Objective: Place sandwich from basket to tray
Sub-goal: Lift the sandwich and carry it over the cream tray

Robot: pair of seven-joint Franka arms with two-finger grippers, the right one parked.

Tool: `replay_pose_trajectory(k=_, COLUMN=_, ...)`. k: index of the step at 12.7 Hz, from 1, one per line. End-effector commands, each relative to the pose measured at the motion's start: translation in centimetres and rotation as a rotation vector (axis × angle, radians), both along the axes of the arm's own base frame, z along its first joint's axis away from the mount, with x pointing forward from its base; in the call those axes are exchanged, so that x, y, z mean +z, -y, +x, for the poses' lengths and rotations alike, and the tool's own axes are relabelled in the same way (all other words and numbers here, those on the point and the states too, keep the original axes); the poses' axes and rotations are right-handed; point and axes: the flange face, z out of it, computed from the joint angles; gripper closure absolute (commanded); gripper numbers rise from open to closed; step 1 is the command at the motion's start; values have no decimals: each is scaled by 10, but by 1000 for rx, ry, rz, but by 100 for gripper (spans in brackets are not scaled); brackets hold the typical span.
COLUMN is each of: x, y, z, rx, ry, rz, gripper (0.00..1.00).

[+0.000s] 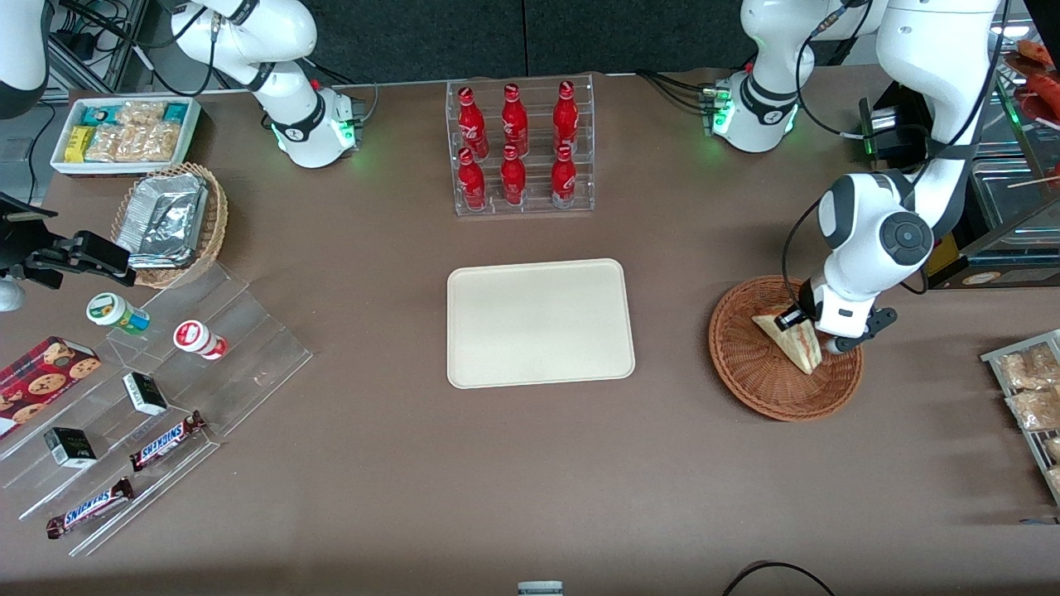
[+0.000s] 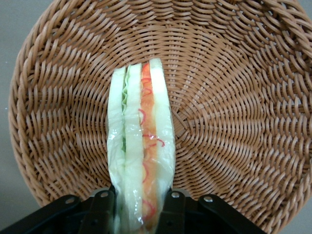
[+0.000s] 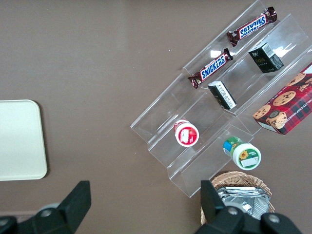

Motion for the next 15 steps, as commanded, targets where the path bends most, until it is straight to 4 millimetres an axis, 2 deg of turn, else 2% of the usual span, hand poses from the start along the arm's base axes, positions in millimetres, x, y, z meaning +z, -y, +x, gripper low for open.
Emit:
replay_pose_trajectory(k=1, x=42, y=4, z=6, rx=0, ry=8, rz=3, gripper=100)
replay_pose_trajectory(k=2, x=58, y=10, z=10, rx=-12, ry=-3, rz=5, gripper=100)
replay_pose_trajectory(k=4, x=90, y=41, z=13, rx=-67, ry=-26, rz=8, gripper=100)
replay_pose_trajectory(k=5, x=106, y=61, z=13, rx=-93, ry=-36, rz=10, gripper=100)
replay_pose_trajectory(k=7, x=122, y=113, z=10, rx=-160, ry=-57, rz=16, gripper=100)
replay_pose_trajectory(k=11, x=115, y=226, z=-13, rx=-304, ry=-80, rz=25, gripper=100)
replay_pose_trajectory(k=13, x=107, y=288, z=-24, rx=-380, ry=-73, rz=20, gripper=100)
replay_pose_trajectory(k=15, x=96, y=357, z=-33, rx=-381, ry=-63, rz=18, gripper=100)
